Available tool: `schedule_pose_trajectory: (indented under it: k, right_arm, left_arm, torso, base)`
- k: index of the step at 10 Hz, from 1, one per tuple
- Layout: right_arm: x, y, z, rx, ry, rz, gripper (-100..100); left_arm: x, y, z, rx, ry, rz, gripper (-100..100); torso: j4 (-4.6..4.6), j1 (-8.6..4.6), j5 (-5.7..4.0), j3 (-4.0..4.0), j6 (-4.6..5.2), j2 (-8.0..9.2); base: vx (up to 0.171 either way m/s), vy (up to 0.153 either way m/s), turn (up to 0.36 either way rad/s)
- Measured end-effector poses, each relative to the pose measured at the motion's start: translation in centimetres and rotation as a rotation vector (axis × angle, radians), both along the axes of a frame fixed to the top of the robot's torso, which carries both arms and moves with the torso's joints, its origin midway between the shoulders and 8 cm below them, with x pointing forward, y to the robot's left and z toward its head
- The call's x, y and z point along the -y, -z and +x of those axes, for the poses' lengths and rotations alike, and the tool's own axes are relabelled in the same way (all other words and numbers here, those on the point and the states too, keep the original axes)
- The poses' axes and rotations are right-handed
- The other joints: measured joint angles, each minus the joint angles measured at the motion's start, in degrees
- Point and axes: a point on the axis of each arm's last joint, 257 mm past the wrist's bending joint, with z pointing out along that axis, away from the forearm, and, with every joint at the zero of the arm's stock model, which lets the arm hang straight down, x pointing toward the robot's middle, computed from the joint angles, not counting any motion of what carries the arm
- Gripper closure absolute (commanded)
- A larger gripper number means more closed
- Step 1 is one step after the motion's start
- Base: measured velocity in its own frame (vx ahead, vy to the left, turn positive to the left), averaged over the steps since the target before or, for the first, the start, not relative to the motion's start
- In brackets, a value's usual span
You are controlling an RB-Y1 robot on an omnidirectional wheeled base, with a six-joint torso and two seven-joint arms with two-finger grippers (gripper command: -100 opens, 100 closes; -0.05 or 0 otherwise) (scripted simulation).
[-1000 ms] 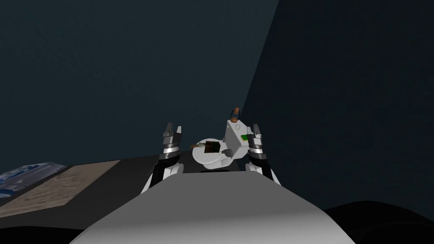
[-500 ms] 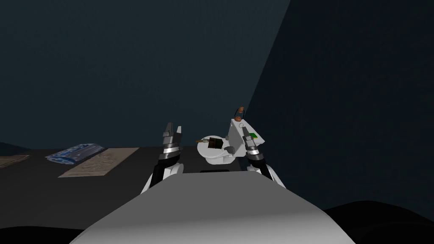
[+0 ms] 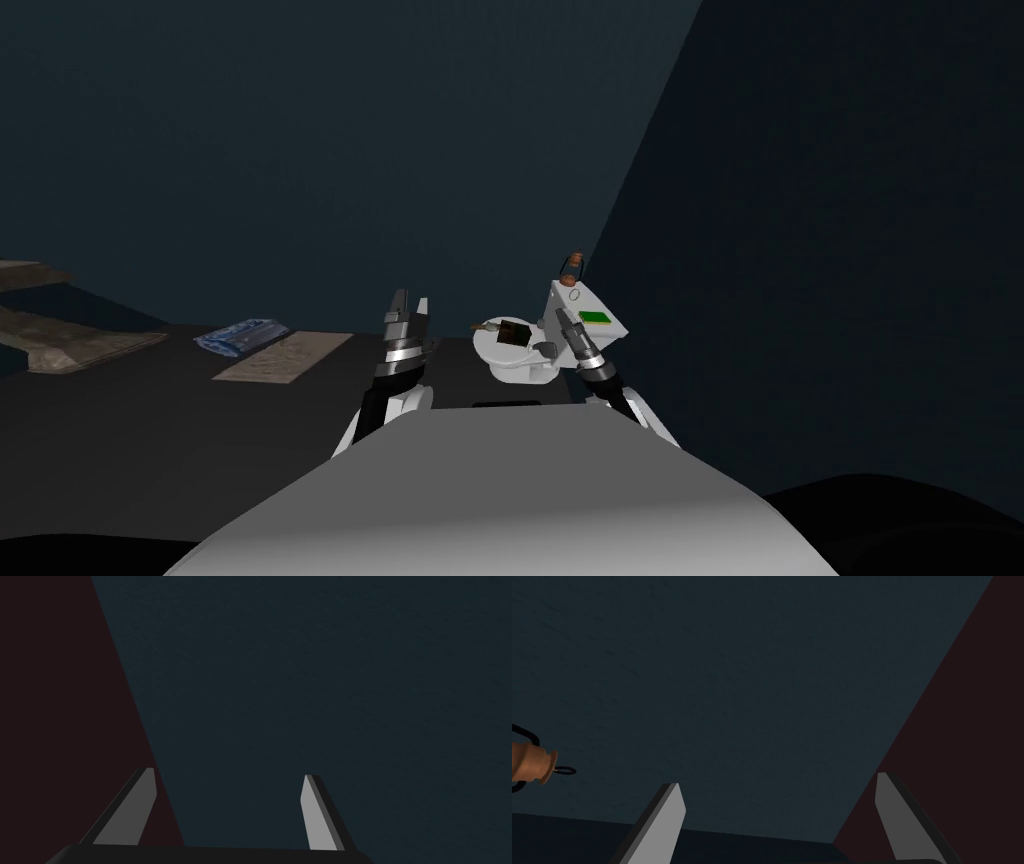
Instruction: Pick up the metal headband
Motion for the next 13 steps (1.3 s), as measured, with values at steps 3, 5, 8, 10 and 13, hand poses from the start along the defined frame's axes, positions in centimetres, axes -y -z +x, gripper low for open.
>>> schedule_pose_trajectory:
  k: [3, 5, 8, 10, 13]
  right_arm:
    - [-1.6, 2.2, -0.2, -0.017, -0.015, -0.16, -100]
    - [-2.6, 3.6, -0.2, -0.022, -0.026, -0.245, -100]
    - [-4.0, 6.2, -0.6, -0.029, -0.048, -0.401, -100]
    - [-4.4, 8.0, -1.0, -0.028, -0.065, -0.503, -100]
    - [-5.0, 10.3, -1.4, -0.021, -0.088, -0.636, -100]
  left_arm:
    - [0.0, 0.0, 0.0, 0.0, 0.0, 0.0, 0]
    - [0.0, 0.0, 0.0, 0.0, 0.0, 0.0, 0]
    - [0.0, 0.0, 0.0, 0.0, 0.0, 0.0, 0]
    - [0.0, 0.0, 0.0, 0.0, 0.0, 0.0, 0]
    - [0.0, 0.0, 0.0, 0.0, 0.0, 0.0, 0]
  torso:
    - [0.01, 0.03, 0.01, 0.02, 0.01, 0.02]
    - [-0.01, 0.0, 0.0, -0.03, 0.0, -0.05]
    - [0.01, 0.1, 0.03, 0.03, 0.02, 0.05]
    - [0.01, 0.0, 0.0, 0.01, 0.02, 0.0]
    - [-0.01, -0.03, 0.0, -0.04, 0.05, -0.1]
  base:
    - [-0.09, 0.016, 0.113]
    - [-0.077, 0.009, 0.141]
    - [-0.104, 0.031, 0.183]
    - [-0.086, 0.017, 0.133]
    - [-0.077, 0.02, 0.139]
